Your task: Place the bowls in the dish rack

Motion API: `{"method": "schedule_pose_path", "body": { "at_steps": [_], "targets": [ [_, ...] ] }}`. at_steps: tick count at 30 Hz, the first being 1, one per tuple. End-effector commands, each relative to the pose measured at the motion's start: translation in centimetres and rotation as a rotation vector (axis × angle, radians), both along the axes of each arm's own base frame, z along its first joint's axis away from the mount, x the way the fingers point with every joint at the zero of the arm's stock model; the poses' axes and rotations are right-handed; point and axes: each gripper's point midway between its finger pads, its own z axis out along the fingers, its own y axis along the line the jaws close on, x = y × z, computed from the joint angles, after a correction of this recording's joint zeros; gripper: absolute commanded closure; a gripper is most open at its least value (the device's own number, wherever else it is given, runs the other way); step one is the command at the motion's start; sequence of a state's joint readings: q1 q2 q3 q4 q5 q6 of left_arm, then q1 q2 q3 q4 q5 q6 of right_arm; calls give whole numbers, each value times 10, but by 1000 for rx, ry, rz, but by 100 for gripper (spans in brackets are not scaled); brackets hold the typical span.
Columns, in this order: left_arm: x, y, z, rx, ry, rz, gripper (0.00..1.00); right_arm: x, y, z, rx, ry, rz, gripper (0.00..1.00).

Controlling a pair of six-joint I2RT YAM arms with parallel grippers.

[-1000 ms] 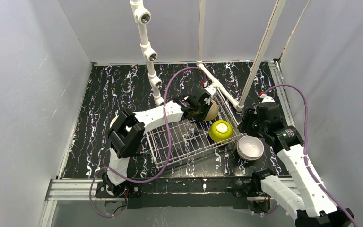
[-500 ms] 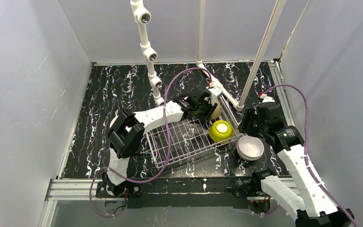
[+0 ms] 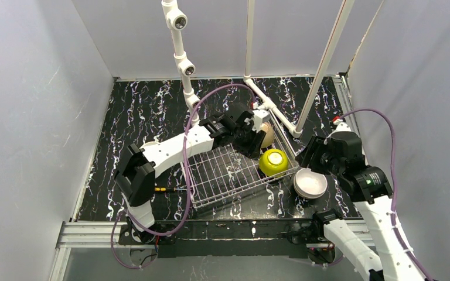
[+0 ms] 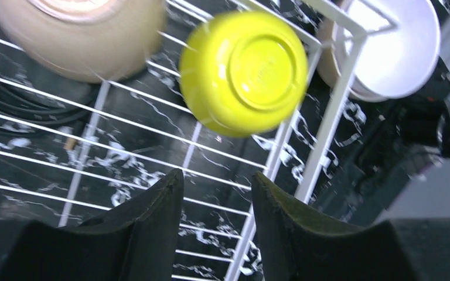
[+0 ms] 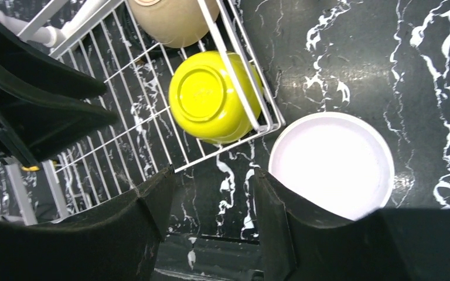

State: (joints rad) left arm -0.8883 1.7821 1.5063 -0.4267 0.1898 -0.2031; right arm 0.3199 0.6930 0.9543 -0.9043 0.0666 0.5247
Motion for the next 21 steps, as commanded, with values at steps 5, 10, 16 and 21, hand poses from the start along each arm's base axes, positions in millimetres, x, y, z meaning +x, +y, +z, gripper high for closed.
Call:
{"method": "schedule_pose_path", "body": {
  "at_steps": [5, 10, 16, 21],
  "targets": [
    [-72, -8, -17, 27, 150, -118, 54, -17, 14, 7, 134, 1, 17, 39],
    [-58, -14, -32, 41, 115, -11, 62, -22, 15, 0, 140, 25, 15, 39],
    [-47, -26, -41, 24, 111, 41, 66, -28, 16, 0, 178, 24, -1, 39],
    [-46, -36, -46, 9, 138, 43, 68, -30, 17, 2, 193, 27, 0, 40]
  ]
}}
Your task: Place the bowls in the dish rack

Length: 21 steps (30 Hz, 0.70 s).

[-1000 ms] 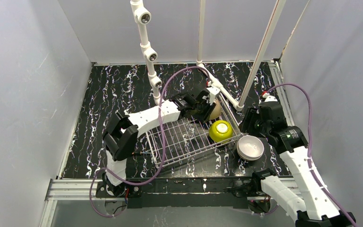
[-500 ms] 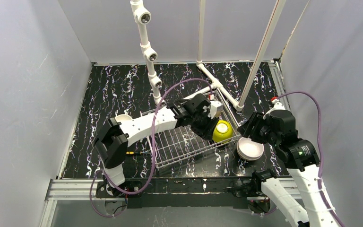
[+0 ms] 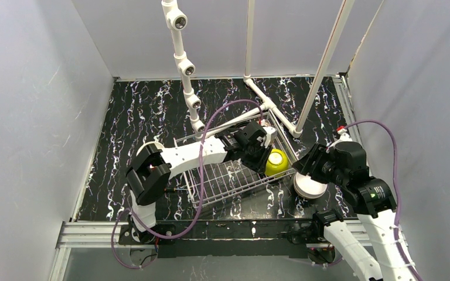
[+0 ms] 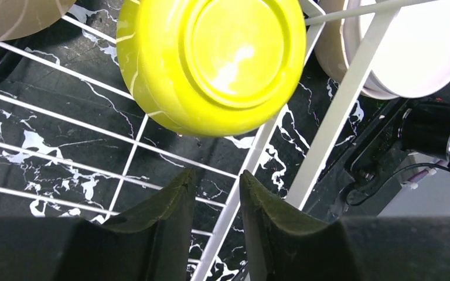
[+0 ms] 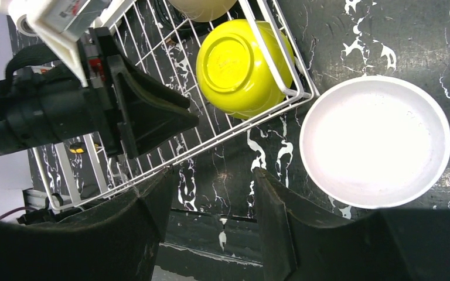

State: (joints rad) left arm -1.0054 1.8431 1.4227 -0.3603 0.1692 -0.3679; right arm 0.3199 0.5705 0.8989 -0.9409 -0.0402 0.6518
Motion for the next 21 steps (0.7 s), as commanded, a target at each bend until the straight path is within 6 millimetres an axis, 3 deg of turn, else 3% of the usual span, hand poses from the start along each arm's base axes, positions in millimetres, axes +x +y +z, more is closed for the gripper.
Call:
{"method": "schedule_pose_path", "body": {
  "at_steps": [1, 7, 10, 14, 21],
  "targets": [
    [6, -12, 1, -31, 7, 23, 69, -1, 3, 3, 27, 1, -3, 39],
    [8, -32, -5, -87, 50, 49, 70, -3, -2, 13, 13, -18, -12, 40],
    [22, -35, -3, -86, 22, 119, 70, -4, -4, 21, 12, -34, -16, 40],
    [47, -25, 0, -41, -67, 257, 71, -7, -5, 27, 22, -49, -27, 39],
    [66, -19, 2, -16, -128, 346, 71, -16, 0, 25, 59, -35, -1, 39]
  ]
}}
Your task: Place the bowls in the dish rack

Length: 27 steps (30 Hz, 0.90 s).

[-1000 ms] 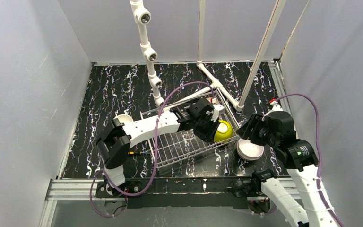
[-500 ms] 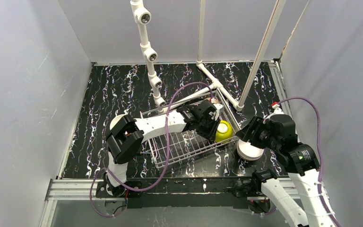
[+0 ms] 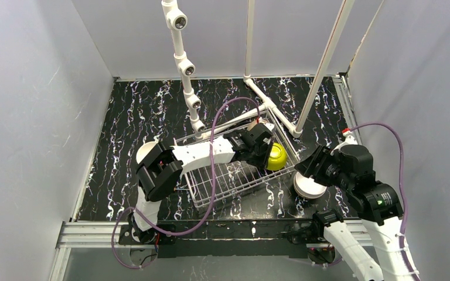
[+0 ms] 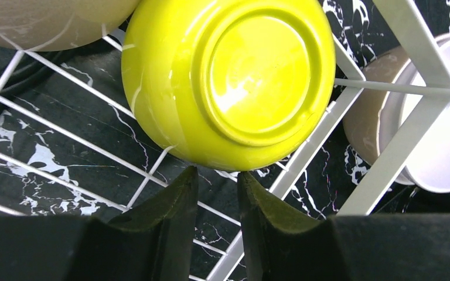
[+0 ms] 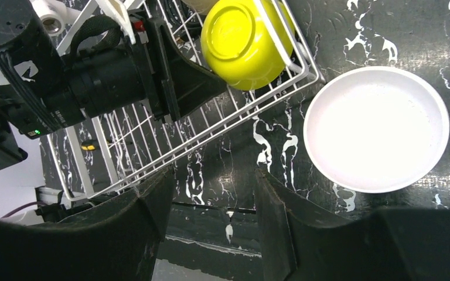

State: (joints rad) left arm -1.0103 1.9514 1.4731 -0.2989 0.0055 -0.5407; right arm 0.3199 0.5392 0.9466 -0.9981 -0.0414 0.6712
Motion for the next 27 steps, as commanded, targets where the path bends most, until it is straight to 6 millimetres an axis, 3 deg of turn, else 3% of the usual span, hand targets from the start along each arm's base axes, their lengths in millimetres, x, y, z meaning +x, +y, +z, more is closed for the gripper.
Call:
{"method": "schedule_pose_path", "body": {
  "at_steps": [1, 5, 9, 16, 22, 27],
  "targets": [
    [35, -3, 28, -18, -127, 111, 71, -6, 4, 10, 44, -19, 13, 39],
    [28, 5, 32, -13, -127, 89, 68, -5, 7, 3, 36, -14, 44, 39],
    [19, 11, 48, -12, -127, 36, 63, 6, 6, 5, -25, -30, 69, 39],
    [23, 15, 80, 72, -164, -47, 58, 41, -25, 14, -267, -127, 25, 39],
    [35, 11, 86, 132, -176, -40, 56, 58, -7, 32, -226, -211, 90, 38],
    [37, 11, 95, 122, -190, -23, 54, 61, -2, 18, -200, -113, 74, 39]
  ]
}}
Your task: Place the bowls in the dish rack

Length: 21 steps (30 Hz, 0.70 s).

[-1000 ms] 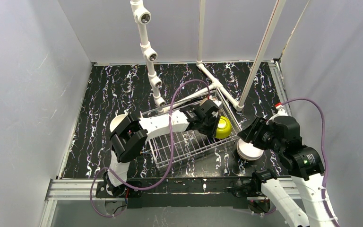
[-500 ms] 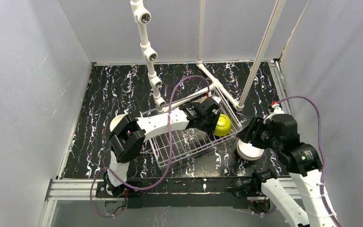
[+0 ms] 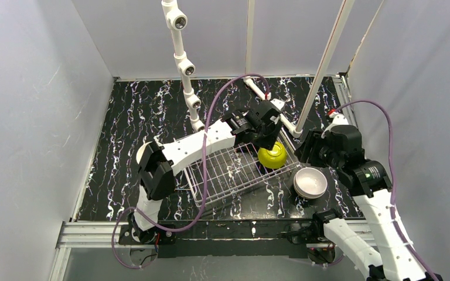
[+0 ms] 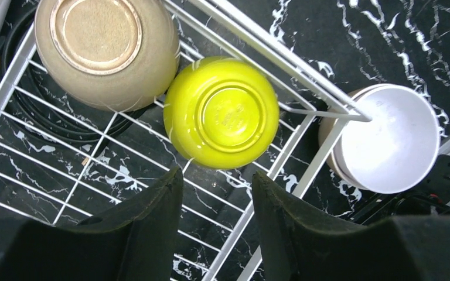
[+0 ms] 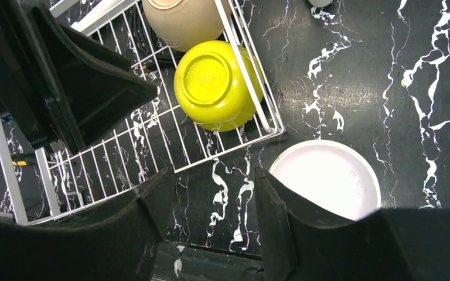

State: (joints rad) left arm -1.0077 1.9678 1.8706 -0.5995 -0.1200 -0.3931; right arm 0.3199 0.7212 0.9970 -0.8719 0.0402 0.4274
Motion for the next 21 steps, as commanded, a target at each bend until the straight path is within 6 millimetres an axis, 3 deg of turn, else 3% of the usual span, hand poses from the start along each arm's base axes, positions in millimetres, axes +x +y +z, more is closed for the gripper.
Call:
{"method": "schedule_pose_path", "body": {
  "at_steps": [1, 6, 11, 13, 17, 21],
  "targets": [
    [0, 15, -2, 67, -1, 14, 54, 10, 2, 10, 24, -8, -25, 39],
    [-8, 27, 19, 22, -34, -2, 49, -19, -31, -10, -37, 114, -210, 38],
    [-30, 49, 19, -9, -52, -63, 44, -34, -75, -49, -159, 134, -433, 28],
    [-45, 56, 33, -42, -31, -95, 42, -38, -78, -57, -176, 199, -473, 26],
    [-58, 66, 58, -105, -70, -137, 34, -26, -80, -62, -193, 205, -518, 25],
    [-87, 65, 76, -165, -5, -247, 32, -27, -74, -82, -195, 287, -517, 25]
  ]
}}
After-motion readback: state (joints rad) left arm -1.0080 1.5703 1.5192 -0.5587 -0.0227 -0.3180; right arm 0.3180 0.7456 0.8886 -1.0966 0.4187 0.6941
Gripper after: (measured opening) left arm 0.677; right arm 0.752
